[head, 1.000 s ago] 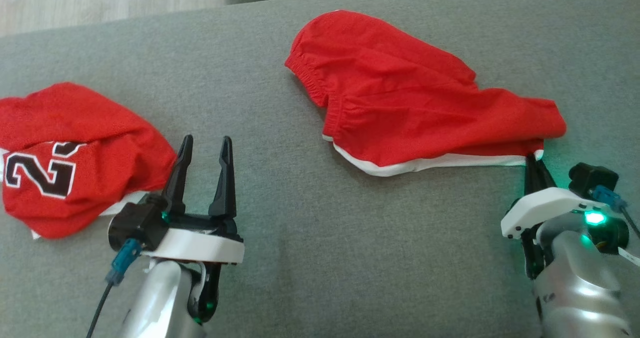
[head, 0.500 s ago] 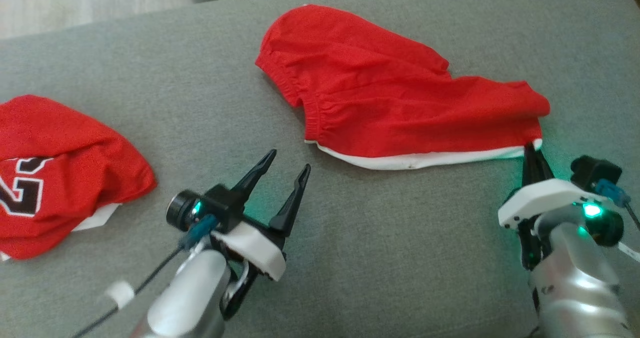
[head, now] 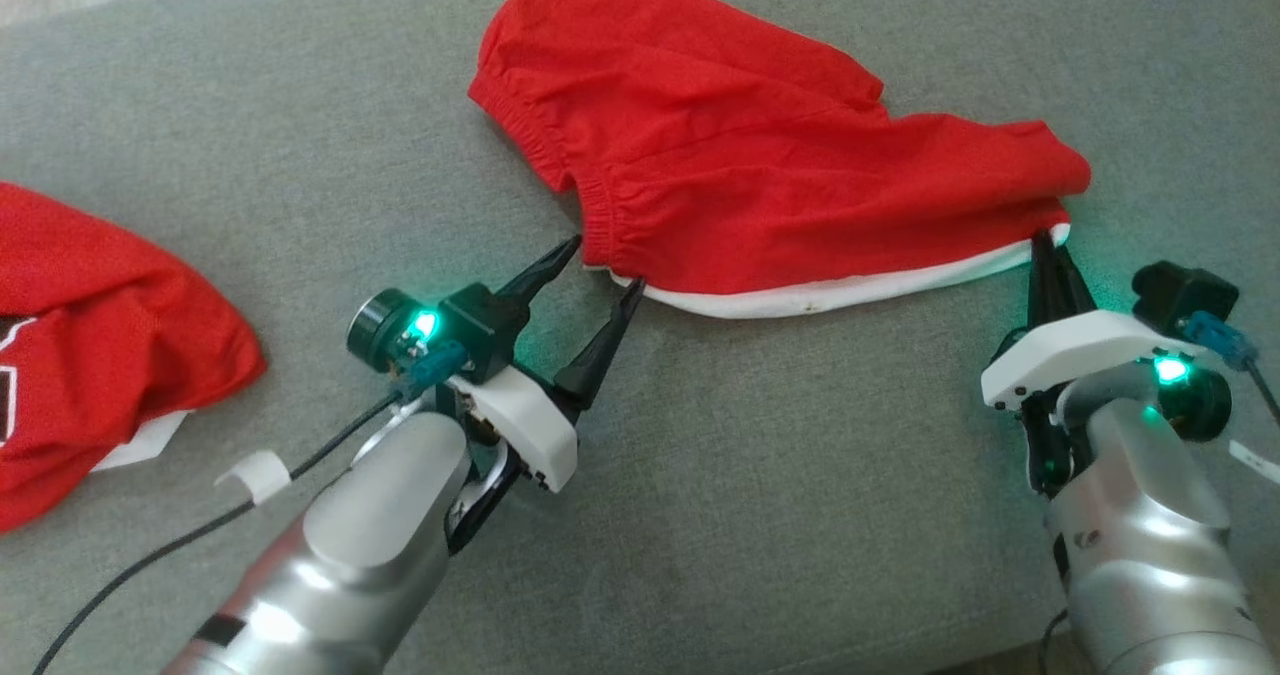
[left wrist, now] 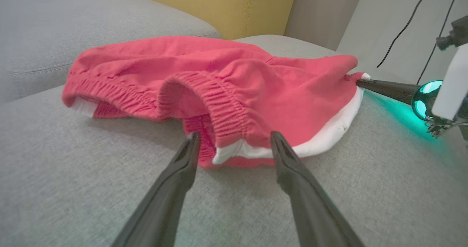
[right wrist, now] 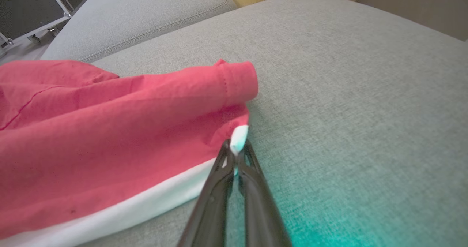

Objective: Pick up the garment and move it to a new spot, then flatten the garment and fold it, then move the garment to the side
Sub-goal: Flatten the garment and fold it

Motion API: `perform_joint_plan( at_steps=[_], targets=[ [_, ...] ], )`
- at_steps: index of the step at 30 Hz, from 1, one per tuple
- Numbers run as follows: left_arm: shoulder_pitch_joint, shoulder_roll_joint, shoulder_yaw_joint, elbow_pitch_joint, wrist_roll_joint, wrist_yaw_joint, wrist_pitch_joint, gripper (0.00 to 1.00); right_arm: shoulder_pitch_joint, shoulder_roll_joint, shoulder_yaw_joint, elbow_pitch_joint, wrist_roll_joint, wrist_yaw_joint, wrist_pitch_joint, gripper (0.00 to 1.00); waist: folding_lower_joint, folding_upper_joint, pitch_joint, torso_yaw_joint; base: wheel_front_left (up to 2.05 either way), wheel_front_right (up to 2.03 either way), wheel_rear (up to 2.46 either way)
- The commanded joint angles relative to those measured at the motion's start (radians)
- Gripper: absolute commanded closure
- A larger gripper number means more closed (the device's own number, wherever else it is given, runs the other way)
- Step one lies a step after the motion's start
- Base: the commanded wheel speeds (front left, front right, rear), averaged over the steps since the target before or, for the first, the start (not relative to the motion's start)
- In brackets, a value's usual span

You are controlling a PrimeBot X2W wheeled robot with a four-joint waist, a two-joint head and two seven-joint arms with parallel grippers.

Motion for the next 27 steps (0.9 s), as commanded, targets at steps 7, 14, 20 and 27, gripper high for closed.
perform_joint_plan(
  at_steps=[7,14,20,27],
  targets=[
    [-0.095,0.04,-0.07,0.017,-0.062,0.002,-0.043,0.0,-0.029,-0.002,0.033,-0.038,0.012,-0.001,-0.014,1.0,-0.0001,0.0,0.015,-0.011,0.0,0.0,0.0],
    [-0.124,0.052,-0.128,0.038,-0.094,0.002,-0.071,1.0,-0.031,-0.002,0.03,-0.048,0.013,-0.001,-0.014,1.0,-0.0001,0.0,0.009,-0.004,0.0,0.0,0.0],
    [-0.124,0.073,-0.146,0.036,-0.103,0.002,-0.087,1.0,-0.023,-0.002,0.039,-0.097,0.031,-0.001,-0.014,1.0,-0.0001,0.0,-0.021,0.009,0.0,0.0,0.0],
    [-0.113,0.13,-0.132,-0.008,-0.107,0.003,-0.094,1.0,0.002,-0.002,0.129,-0.253,0.167,-0.001,-0.014,1.0,-0.0001,0.0,-0.099,0.028,0.0,0.0,0.0]
  ],
)
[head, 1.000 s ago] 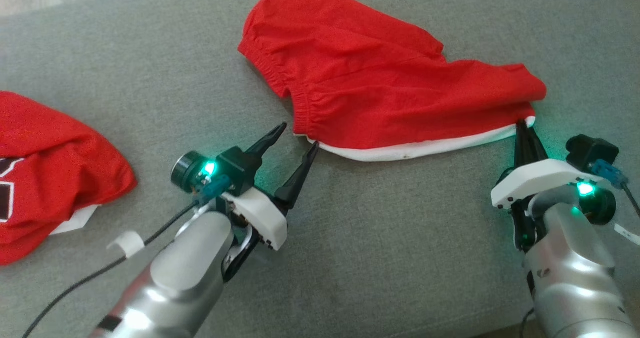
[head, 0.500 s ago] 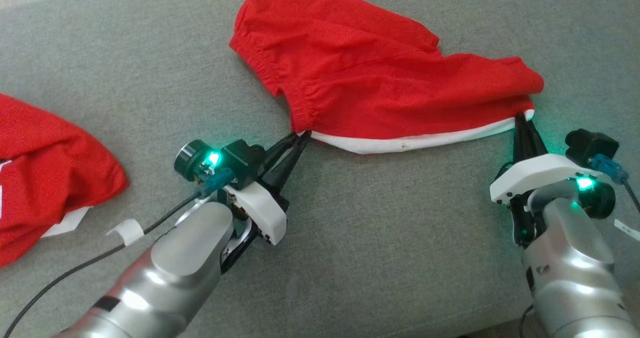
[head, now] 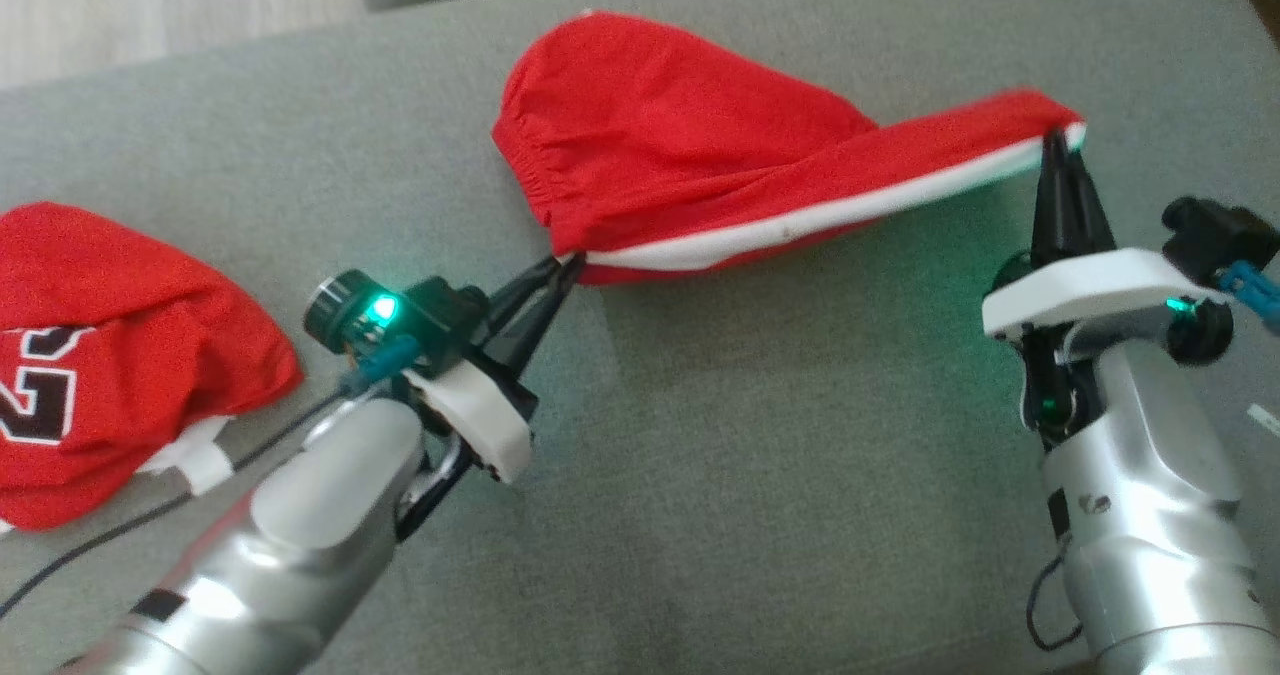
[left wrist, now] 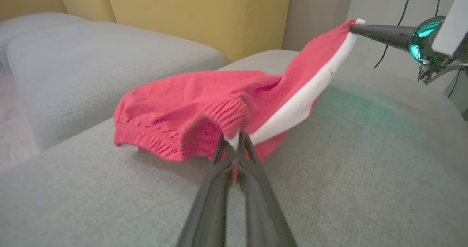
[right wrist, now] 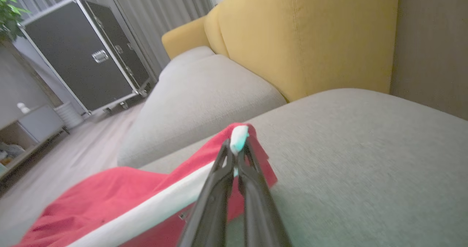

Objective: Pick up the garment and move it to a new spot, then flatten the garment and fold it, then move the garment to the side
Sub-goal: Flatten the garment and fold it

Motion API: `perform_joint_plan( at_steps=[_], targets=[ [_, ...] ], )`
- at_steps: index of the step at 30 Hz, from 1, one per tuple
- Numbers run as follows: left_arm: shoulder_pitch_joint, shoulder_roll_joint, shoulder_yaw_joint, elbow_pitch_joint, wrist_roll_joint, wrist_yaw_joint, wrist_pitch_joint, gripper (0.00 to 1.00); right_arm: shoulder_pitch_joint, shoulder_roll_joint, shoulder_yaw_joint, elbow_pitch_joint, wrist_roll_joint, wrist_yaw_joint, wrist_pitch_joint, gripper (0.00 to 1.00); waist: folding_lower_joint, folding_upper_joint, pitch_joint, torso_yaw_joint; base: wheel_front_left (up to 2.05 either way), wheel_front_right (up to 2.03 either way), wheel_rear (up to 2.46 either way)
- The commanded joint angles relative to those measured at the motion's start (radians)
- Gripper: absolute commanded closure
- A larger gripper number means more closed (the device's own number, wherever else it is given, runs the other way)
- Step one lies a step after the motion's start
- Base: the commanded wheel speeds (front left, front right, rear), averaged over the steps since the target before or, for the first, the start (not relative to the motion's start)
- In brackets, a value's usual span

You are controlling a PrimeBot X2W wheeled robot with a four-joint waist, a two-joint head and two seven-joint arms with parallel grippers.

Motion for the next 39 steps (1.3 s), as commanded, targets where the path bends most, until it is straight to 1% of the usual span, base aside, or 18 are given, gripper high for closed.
perform_joint_plan(
  at_steps=[1,6,9,11,15,17,19,21,22,24,26,28,31,35,39],
  targets=[
    [-0.033,0.038,0.043,-0.035,-0.014,0.003,-0.011,1.0,-0.003,-0.002,0.032,-0.053,0.02,-0.001,-0.014,1.0,0.0,-0.0001,-0.032,0.013,0.0,0.0,0.0],
    [-0.106,0.116,0.064,-0.109,-0.012,0.003,0.051,1.0,-0.018,-0.002,0.083,-0.185,0.077,-0.001,-0.014,1.0,0.0,-0.0001,-0.102,0.038,0.0,0.0,0.0],
    [-0.177,0.164,0.074,-0.147,-0.007,0.003,0.106,1.0,-0.051,-0.002,0.115,-0.231,0.101,-0.001,-0.014,1.0,0.0,-0.0001,-0.142,0.045,0.0,0.0,0.0],
    [-0.219,0.184,0.087,-0.164,-0.026,0.002,0.145,1.0,-0.08,-0.002,0.135,-0.251,0.098,-0.001,-0.014,1.0,0.0,-0.0001,-0.171,0.048,0.0,0.0,0.0],
    [-0.296,0.224,0.104,-0.191,-0.047,0.002,0.193,1.0,-0.143,-0.002,0.14,-0.303,0.092,-0.001,-0.014,1.0,0.0,-0.0001,-0.217,0.047,0.0,0.0,0.0],
    [-0.328,0.244,0.116,-0.209,-0.047,0.002,0.191,1.0,-0.161,-0.002,0.131,-0.345,0.087,-0.001,-0.014,1.0,0.0,-0.0001,-0.23,0.046,0.0,0.0,0.0],
    [-0.346,0.256,0.136,-0.229,-0.05,0.016,0.184,1.0,-0.165,-0.002,0.119,-0.384,0.084,-0.001,-0.014,1.0,0.0,-0.0001,-0.241,0.046,0.0,0.0,0.0],
    [-0.345,0.26,0.164,-0.255,-0.061,0.045,0.164,1.0,-0.153,-0.002,0.111,-0.412,0.076,-0.001,-0.014,1.0,0.0,-0.0001,-0.252,0.049,0.0,0.0,0.0],
    [-0.328,0.268,0.174,-0.285,-0.066,0.067,0.154,1.0,-0.127,-0.002,0.126,-0.414,0.06,-0.001,-0.014,1.0,0.0,-0.0001,-0.262,0.051,0.0,0.0,0.0],
    [-0.295,0.273,0.17,-0.316,-0.085,0.072,0.169,1.0,-0.097,-0.002,0.152,-0.408,0.037,-0.001,0.005,1.0,0.0,-0.0001,-0.268,0.054,0.0,0.0,0.0],
    [-0.261,0.283,0.152,-0.359,-0.103,0.064,0.199,1.0,-0.07,-0.002,0.165,-0.41,0.024,-0.001,0.026,1.0,0.0,-0.0001,-0.271,0.054,0.0,0.0,0.0],
    [-0.234,0.3,0.154,-0.405,-0.11,0.08,0.208,1.0,-0.049,-0.002,0.162,-0.424,0.007,-0.001,0.033,1.0,0.0,-0.0001,-0.27,0.055,0.0,0.0,0.0],
    [-0.206,0.327,0.173,-0.462,-0.126,0.118,0.219,1.0,-0.024,-0.002,0.154,-0.454,-0.012,-0.001,0.049,1.0,0.0,-0.0001,-0.264,0.059,0.0,0.0,0.0],
    [-0.19,0.355,0.177,-0.513,-0.141,0.13,0.249,1.0,-0.017,-0.002,0.145,-0.484,-0.029,-0.001,0.082,1.0,0.0,-0.0001,-0.241,0.058,0.0,0.0,0.0],
    [-0.203,0.362,0.184,-0.518,-0.151,0.132,0.267,1.0,-0.043,-0.002,0.135,-0.48,-0.043,-0.001,0.112,1.0,0.0,-0.0001,-0.207,0.054,0.0,0.0,0.0]
  ],
)
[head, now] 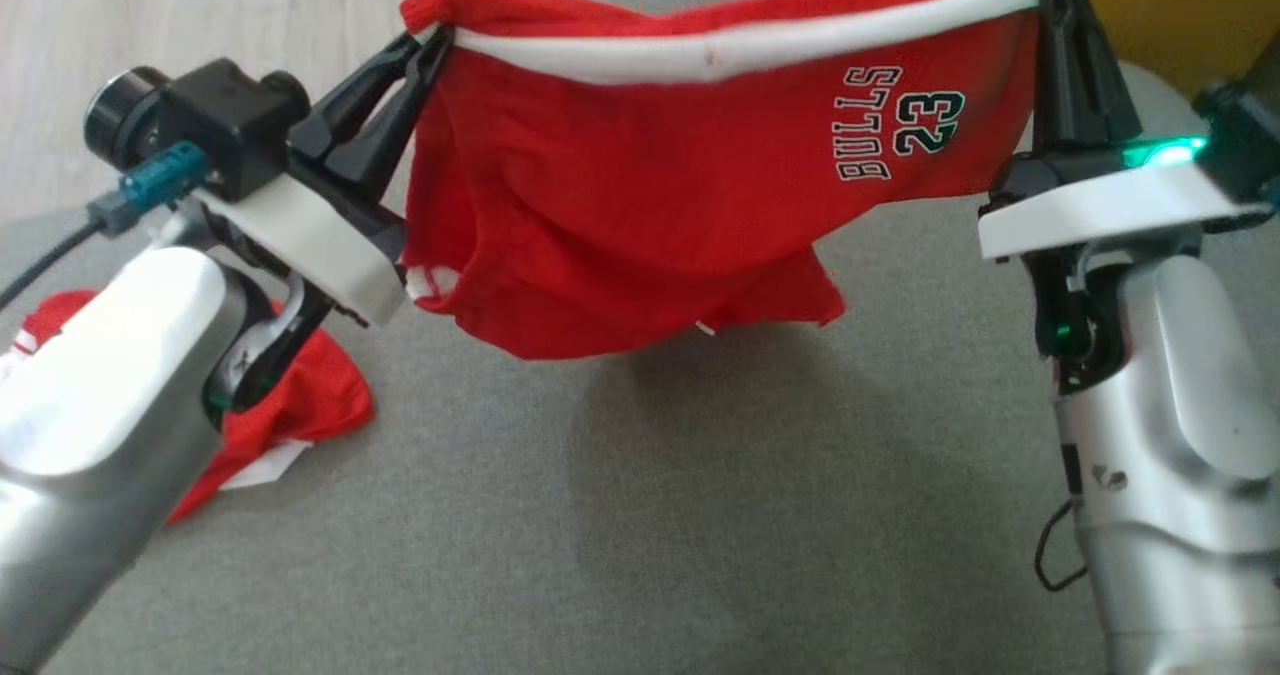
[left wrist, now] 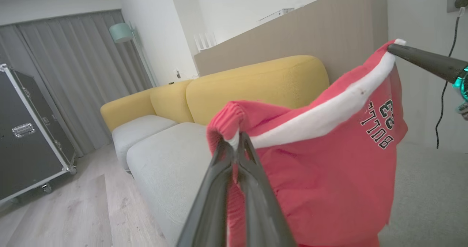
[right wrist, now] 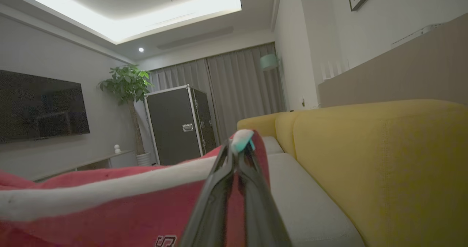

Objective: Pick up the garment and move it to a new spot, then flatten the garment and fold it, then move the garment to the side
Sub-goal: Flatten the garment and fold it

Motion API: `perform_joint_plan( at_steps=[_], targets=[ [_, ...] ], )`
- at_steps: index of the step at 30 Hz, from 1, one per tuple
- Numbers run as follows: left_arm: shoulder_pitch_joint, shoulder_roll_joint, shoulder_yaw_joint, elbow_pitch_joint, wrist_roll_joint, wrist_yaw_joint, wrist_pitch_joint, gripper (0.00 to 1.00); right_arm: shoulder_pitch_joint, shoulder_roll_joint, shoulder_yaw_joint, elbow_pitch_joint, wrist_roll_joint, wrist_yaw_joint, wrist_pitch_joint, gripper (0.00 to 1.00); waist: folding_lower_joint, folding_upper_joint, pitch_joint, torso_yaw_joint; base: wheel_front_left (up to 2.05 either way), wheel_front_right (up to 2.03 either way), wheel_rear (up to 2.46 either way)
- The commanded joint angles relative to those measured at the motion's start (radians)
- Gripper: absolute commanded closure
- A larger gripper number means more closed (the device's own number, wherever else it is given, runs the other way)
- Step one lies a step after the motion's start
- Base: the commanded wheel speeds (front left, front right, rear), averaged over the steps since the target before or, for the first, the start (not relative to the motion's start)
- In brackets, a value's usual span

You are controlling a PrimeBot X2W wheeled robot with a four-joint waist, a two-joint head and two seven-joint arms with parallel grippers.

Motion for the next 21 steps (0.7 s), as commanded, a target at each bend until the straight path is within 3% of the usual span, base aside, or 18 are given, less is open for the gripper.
perform_joint_plan(
  at_steps=[1,7,15,21],
  targets=[
    [-0.08,0.045,0.068,-0.015,-0.007,0.006,0.006,1.0,-0.071,0.01,0.014,-0.026,-0.005,-0.001,0.016,1.0,0.0,-0.0001,0.038,-0.004,0.0,0.0,0.0],
    [-0.192,0.025,0.07,0.112,0.017,-0.041,0.001,1.0,-0.264,0.004,0.032,0.128,-0.009,-0.001,0.054,1.0,0.0,-0.0001,0.174,-0.02,0.0,0.0,0.0],
    [-0.48,-0.062,0.104,0.375,0.071,-0.089,-0.097,1.0,-0.668,0.006,-0.022,0.422,-0.007,-0.001,-0.072,1.0,0.0,-0.0001,0.328,-0.048,0.0,0.0,0.0],
    [-0.644,-0.139,0.112,0.55,0.124,-0.096,-0.232,1.0,-0.812,0.006,-0.087,0.541,-0.073,-0.001,-0.119,1.0,0.0,-0.0001,0.364,-0.052,0.0,0.0,0.0]
  ],
)
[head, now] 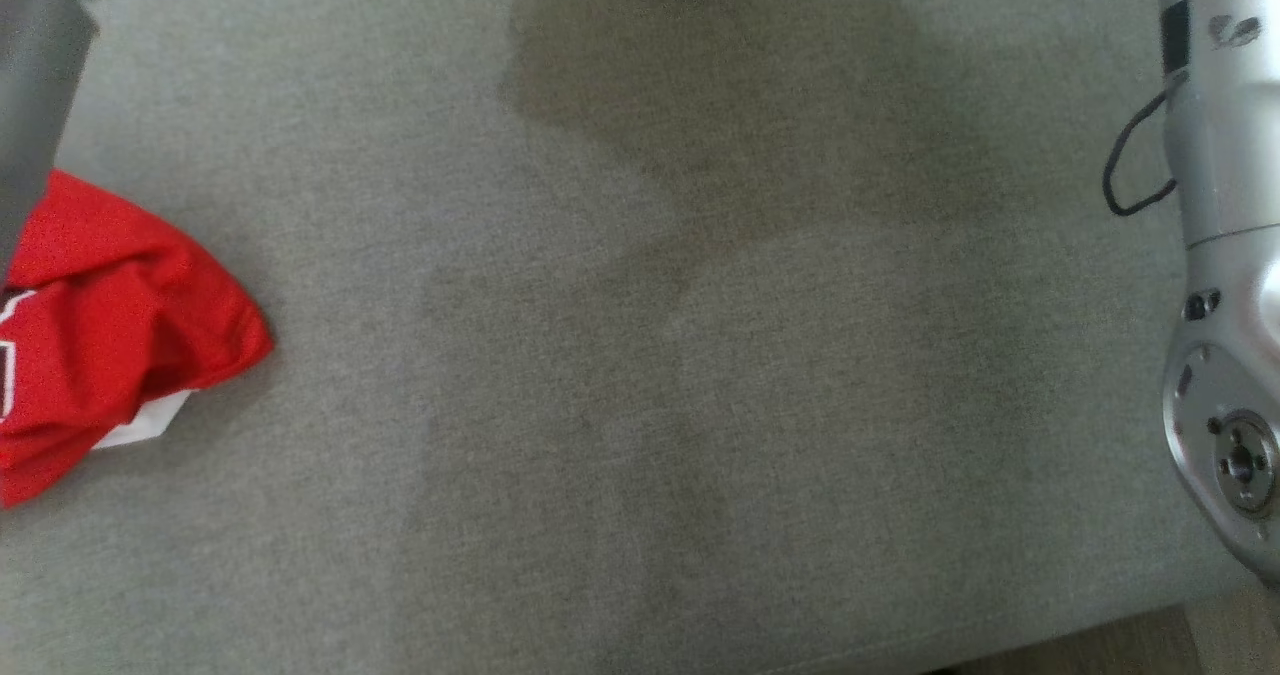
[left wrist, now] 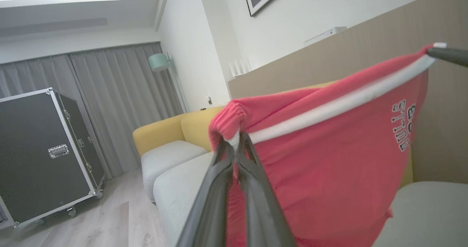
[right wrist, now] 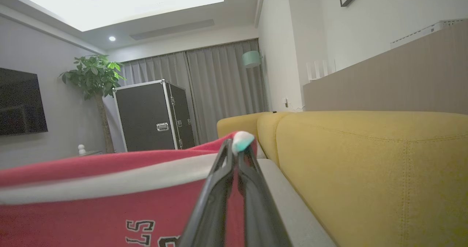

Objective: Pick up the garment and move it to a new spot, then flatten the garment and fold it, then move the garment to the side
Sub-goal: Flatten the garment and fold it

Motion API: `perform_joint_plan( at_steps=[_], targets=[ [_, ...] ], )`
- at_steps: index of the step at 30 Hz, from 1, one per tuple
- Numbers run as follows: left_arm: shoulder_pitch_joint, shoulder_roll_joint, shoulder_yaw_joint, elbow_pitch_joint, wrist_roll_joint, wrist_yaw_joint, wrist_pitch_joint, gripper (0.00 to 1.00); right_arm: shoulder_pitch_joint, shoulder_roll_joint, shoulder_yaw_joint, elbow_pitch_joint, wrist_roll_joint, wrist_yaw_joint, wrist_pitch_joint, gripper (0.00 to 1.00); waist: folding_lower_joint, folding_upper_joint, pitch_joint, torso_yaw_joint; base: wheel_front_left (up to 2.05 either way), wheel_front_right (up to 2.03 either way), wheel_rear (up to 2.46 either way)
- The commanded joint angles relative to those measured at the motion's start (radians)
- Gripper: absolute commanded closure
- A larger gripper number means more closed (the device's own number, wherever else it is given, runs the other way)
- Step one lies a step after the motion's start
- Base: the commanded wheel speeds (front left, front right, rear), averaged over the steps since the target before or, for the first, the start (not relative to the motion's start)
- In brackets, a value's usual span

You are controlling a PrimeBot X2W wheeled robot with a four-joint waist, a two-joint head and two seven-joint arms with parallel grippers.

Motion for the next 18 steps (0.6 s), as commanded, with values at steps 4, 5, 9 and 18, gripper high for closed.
perform_joint_plan(
  at_steps=[4,5,9,18],
  targets=[
    [-0.078,-0.008,0.035,0.061,0.009,-0.012,-0.046,1.0,0.006,0.009,-0.031,-0.027,-0.061,-0.001,-0.01,1.0,-0.0002,0.0,0.032,-0.002,0.0,0.0,0.0],
    [-0.068,-0.016,0.024,0.072,0.011,-0.015,-0.051,1.0,0.025,0.009,-0.028,-0.016,-0.071,-0.001,-0.01,1.0,-0.0002,0.0,0.035,0.0,0.0,0.0,0.0],
    [0.021,-0.065,0.008,0.115,-0.014,-0.021,-0.059,1.0,0.12,0.008,0.001,0.056,-0.087,-0.001,-0.01,1.0,-0.0002,0.0,0.03,0.02,0.0,0.0,0.0],
    [0.344,-0.075,-0.167,0.032,-0.073,-0.024,-0.061,1.0,0.263,-0.072,0.144,0.305,-0.05,-0.001,0.053,1.0,-0.0002,0.0,-0.047,0.047,0.0,0.0,0.0]
  ],
)
